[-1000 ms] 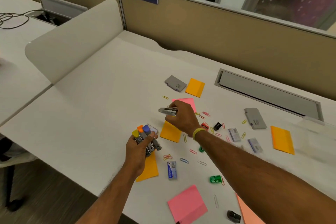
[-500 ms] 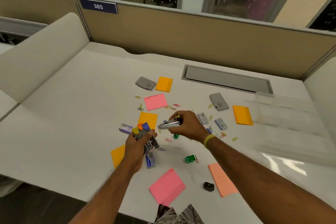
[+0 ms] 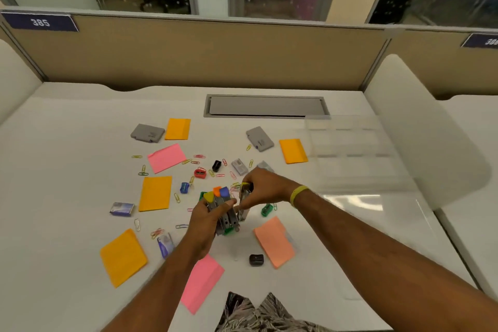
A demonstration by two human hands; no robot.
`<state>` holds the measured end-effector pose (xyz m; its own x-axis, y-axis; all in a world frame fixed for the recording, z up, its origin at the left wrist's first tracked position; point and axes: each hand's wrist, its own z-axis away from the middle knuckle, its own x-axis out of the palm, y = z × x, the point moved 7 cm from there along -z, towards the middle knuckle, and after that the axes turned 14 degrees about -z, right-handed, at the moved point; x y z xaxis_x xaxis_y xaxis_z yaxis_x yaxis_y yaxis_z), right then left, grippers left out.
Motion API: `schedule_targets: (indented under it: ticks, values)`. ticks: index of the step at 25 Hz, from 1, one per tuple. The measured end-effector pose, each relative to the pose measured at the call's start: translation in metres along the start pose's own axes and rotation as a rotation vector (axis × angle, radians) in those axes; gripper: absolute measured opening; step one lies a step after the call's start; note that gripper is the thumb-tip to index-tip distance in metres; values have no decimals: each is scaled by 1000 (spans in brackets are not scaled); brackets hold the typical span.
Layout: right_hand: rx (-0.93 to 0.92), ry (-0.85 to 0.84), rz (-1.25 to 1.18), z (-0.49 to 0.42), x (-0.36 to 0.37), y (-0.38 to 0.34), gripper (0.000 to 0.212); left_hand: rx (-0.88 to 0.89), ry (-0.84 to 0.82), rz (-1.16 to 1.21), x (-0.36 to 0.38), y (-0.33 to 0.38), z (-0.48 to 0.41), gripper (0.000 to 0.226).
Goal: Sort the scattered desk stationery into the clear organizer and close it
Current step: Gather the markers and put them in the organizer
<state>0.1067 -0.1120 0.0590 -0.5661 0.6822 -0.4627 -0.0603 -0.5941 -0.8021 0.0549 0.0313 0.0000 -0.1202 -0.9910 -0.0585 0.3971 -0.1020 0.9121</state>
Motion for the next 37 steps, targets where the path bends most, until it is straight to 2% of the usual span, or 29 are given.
schedule_targets:
  ticks: [3, 7, 9, 12, 15, 19, 23, 27, 30, 33, 37]
  values:
    - [59, 124, -243, 12, -16, 23, 37, -27, -58, -1, 29, 1, -1, 26]
    - [87, 446, -424, 27, -22, 51, 55, -45, -115, 1, 67, 9, -3, 25]
    - [106, 570, -497, 33, -19, 61, 55, -52, -106, -22, 80, 14, -3, 21]
    - [146, 667, -597, 39, -17, 74, 59, -47, -82, -67, 96, 17, -7, 18]
    - [174, 722, -720, 43, -20, 87, 48, -9, -83, -90, 113, 25, -7, 17]
    - [189, 752, -869, 49, -29, 102, 52, 53, -97, -199, 134, 37, -6, 11]
    - [230, 621, -1004, 51, -40, 109, 45, 57, -128, -241, 152, 41, -12, 11]
    - [218, 584, -918, 52, -64, 121, 52, 64, -211, -235, 178, 60, -14, 17]
    - [105, 563, -844, 53, -89, 119, 41, 62, -254, -252, 194, 73, -25, 18]
    - [75, 589, -782, 55, -121, 119, 32, 42, -296, -280, 210, 91, -47, 23]
    - [96, 642, -790, 48, -168, 127, 39, 32, -346, -273, 242, 124, -77, 27]
